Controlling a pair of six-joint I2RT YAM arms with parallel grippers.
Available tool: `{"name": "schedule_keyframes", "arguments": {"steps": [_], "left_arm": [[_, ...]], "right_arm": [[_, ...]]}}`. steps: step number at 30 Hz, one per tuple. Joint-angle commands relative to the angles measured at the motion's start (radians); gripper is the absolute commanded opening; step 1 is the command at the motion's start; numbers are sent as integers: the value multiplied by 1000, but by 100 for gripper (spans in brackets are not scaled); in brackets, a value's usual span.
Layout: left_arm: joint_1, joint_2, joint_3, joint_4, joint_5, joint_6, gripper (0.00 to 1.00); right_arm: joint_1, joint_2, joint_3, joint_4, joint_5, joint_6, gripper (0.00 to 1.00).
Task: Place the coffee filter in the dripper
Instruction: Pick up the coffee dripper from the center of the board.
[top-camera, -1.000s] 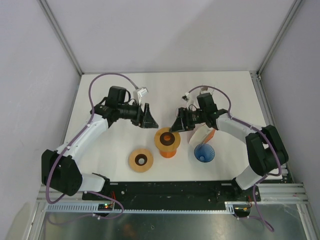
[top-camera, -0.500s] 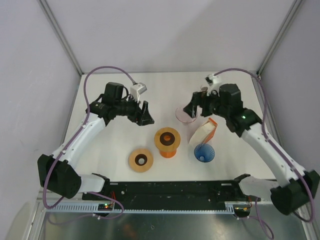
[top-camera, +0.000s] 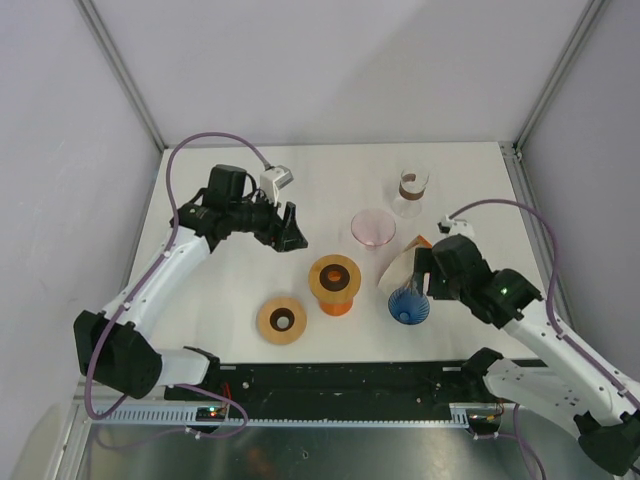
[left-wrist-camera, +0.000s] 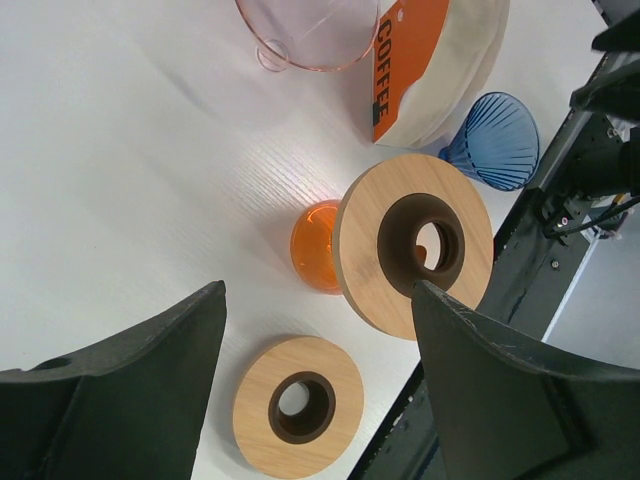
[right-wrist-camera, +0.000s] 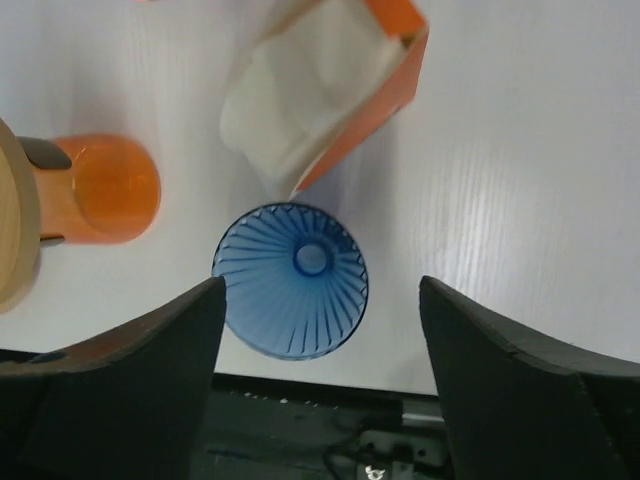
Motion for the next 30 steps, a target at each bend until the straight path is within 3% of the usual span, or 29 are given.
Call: {"name": "schedule_keyframes", "arguments": {"steps": [1, 6, 9, 14, 21, 27, 30], "left_arm": [[5, -41, 50, 6, 36, 17, 79], [4, -51, 47, 6, 39, 19, 79], [5, -55, 45, 7, 47, 18, 79], [4, -59, 45, 6, 50, 17, 79], [5, -50, 46, 4, 51, 21, 79], [5, -49, 47, 3, 48, 21, 79], [5, -50, 44, 3, 46, 22, 79]], "right_arm": [[71, -36, -70, -39, 6, 213, 78], [132, -2, -162, -18, 49, 302, 72], [103, 6, -194, 20, 58, 280, 66], [29, 27, -267, 163, -70, 236, 47], [13, 48, -291, 203, -80, 207, 39], [11, 74, -298, 219, -100, 183, 5], [19, 64, -295, 204, -113, 187, 1]]}}
